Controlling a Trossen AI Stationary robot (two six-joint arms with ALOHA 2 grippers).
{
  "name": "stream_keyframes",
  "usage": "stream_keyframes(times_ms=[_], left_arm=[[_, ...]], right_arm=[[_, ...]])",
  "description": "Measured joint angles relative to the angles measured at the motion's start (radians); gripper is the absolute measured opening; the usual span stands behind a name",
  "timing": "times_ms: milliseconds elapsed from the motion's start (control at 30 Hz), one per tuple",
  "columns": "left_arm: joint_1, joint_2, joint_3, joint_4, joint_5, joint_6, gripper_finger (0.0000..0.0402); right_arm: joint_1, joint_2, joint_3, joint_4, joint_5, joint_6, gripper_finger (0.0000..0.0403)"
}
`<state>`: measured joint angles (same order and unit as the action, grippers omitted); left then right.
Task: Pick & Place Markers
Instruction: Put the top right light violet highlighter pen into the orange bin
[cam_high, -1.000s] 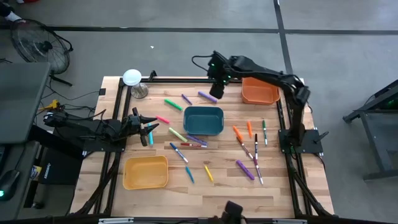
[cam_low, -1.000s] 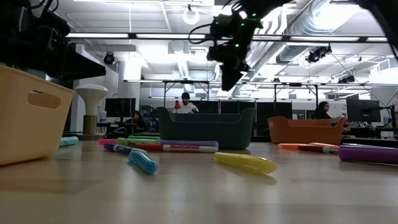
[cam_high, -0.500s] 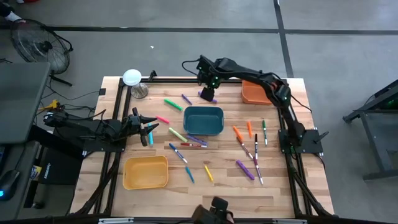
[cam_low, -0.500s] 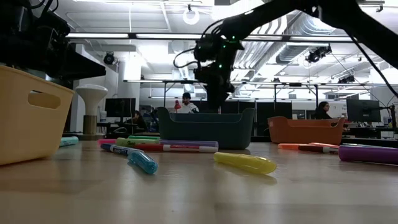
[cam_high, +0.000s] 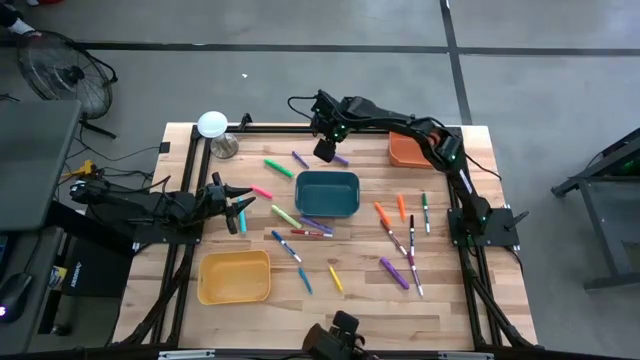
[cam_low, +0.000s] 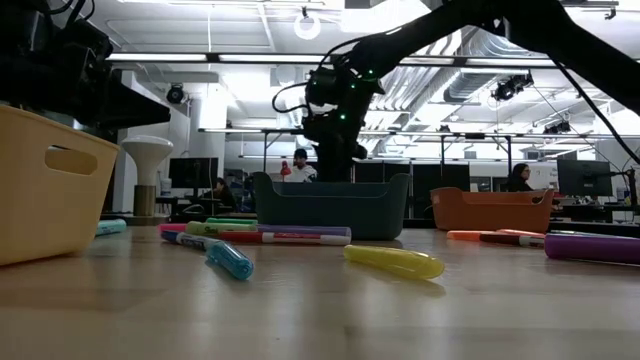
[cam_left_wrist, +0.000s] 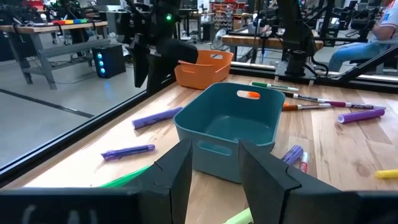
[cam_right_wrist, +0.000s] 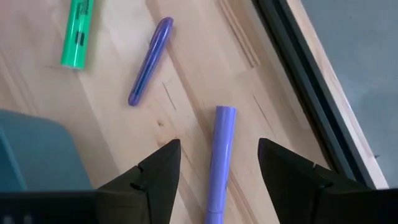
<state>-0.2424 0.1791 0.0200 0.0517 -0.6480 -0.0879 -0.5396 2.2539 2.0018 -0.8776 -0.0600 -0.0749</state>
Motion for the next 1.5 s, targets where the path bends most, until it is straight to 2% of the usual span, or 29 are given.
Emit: stream_keyframes(times_ms=[267,500,1000,1500], left_arm=[[0.0,0.0,0.0,0.002,-0.002,0.0,0.0127],[0.0,0.0,0.0,0.003,-0.024,-0.026,0.0127],[0.0,0.0,0.0,0.003,-0.028,-0.027,0.0127],[0.0,0.0,0.0,0.001,-0.028,-0.026,0.0127]], right_arm=[[-0.004,0.005,0.0,0.041,-0.016,0.022,0.0204],[-0.012,0.005,-0.005,0.01,0.004,0.028,0.0204],[-0.026,0.007,-0.143,0.092,-0.025,0.005,0.0204],[-0.008,0.006,-0.237,0.193,-0.001,-0.012,0.0204]])
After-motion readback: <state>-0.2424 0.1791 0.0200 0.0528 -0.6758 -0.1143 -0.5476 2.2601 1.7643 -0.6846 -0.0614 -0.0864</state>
